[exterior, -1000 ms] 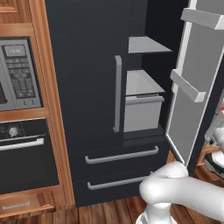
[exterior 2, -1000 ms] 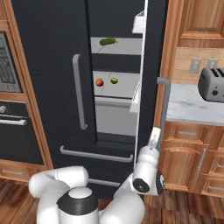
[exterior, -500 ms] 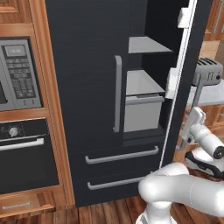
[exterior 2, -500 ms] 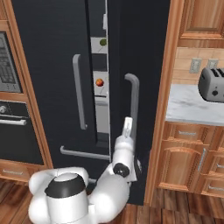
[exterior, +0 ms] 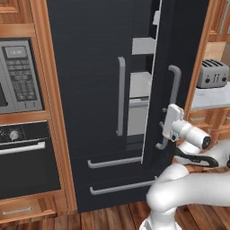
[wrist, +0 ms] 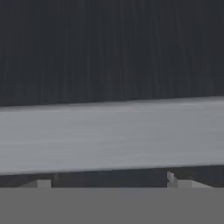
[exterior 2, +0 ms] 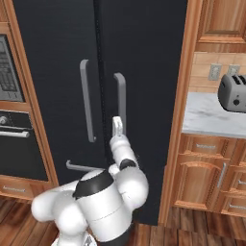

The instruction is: Place the peach in the correct fridge rack based on whether it is a fruit or vegetable. Finally, close the fridge door.

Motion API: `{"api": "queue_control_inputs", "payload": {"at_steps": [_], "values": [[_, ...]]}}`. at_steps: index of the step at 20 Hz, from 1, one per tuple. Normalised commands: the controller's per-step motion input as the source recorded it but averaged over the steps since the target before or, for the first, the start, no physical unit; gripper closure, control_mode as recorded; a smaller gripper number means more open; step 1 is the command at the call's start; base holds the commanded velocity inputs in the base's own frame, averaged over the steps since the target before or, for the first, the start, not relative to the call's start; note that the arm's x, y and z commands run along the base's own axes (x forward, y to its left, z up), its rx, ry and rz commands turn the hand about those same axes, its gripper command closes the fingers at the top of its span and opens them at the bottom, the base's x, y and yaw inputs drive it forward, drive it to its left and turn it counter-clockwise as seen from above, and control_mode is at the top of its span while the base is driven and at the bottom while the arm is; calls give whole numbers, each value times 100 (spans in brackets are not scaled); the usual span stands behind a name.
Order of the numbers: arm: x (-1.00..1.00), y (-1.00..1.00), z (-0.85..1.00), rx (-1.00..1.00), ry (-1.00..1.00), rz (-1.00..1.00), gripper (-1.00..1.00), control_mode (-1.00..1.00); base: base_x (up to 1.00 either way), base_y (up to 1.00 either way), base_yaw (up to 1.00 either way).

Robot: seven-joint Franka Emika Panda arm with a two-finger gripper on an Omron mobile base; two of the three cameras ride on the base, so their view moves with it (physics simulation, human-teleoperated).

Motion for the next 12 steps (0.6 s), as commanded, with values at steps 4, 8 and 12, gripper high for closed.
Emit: {"api": "queue_control_inputs", "payload": {"at_steps": [4, 8, 12], "values": [[97, 0, 6, 3, 0, -2, -100, -100, 0, 0, 0], [80, 0, 21, 0, 2, -20, -100, -100, 0, 0, 0], [56, 6, 26, 0, 5, -39, -100, -100, 0, 0, 0]]}}
